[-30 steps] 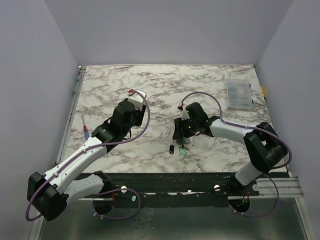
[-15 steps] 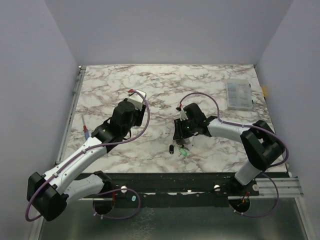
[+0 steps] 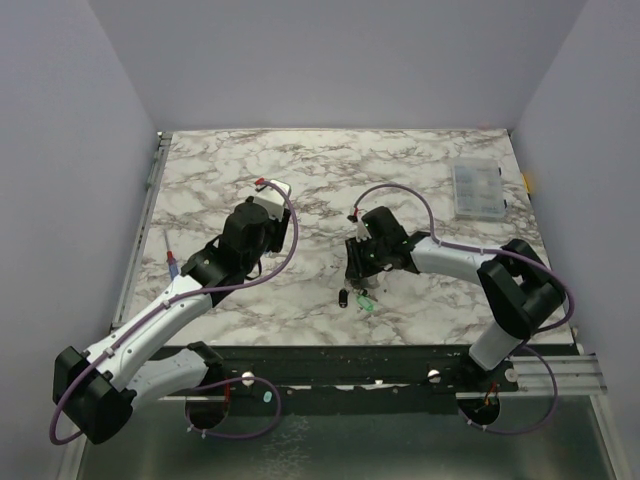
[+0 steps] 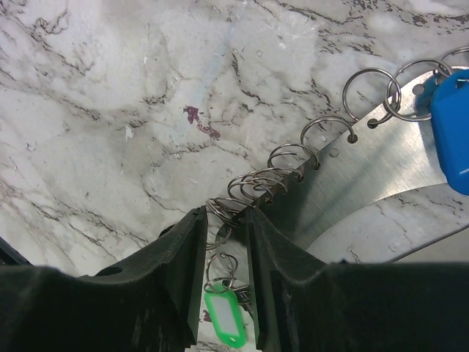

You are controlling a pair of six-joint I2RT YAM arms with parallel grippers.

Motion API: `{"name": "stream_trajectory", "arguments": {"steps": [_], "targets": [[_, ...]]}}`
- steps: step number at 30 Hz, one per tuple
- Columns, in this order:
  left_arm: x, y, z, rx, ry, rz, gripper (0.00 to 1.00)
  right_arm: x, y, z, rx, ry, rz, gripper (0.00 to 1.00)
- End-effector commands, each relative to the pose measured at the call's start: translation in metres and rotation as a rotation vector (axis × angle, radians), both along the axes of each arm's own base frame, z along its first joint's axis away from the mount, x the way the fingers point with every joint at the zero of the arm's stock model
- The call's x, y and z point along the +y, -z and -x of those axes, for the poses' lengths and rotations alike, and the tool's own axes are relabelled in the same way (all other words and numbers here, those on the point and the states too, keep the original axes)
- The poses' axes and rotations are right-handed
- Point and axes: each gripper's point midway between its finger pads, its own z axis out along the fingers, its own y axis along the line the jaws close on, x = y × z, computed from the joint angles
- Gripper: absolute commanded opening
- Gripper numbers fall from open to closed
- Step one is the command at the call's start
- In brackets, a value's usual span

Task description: Put the keys on the keyring

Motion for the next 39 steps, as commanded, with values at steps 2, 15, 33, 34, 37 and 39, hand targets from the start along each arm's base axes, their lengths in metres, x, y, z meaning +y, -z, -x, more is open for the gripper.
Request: {"name": "stream_trajectory", "arguments": {"steps": [2, 15, 33, 34, 37, 39], "targets": [[0.007, 0.000, 0.001, -0.006, -0.027, 0.002, 0.48, -0.006, 0.011, -0.004, -0.021, 0.005, 0.077, 0.36], [0.007, 0.000, 0.001, -0.007, -0.029, 0.000, 0.48, -0.006, 0.017, -0.003, -0.033, -0.003, 0.112, 0.27], [0.008, 0.000, 0.001, -0.008, -0.033, -0.003, 0.48, 0.001, 0.011, -0.001, -0.080, -0.025, 0.103, 0.00], [0.008, 0.000, 0.001, -0.010, -0.035, -0.002, 0.48, 0.001, 0.011, -0.001, -0.084, -0.024, 0.102, 0.01], [0.008, 0.000, 0.001, -0.011, -0.034, -0.003, 0.48, 0.003, 0.003, -0.002, -0.112, -0.023, 0.082, 0.01], [0.008, 0.000, 0.001, -0.009, -0.032, -0.003, 0.48, 0.004, -0.002, -0.002, -0.131, -0.025, 0.069, 0.01]]}}
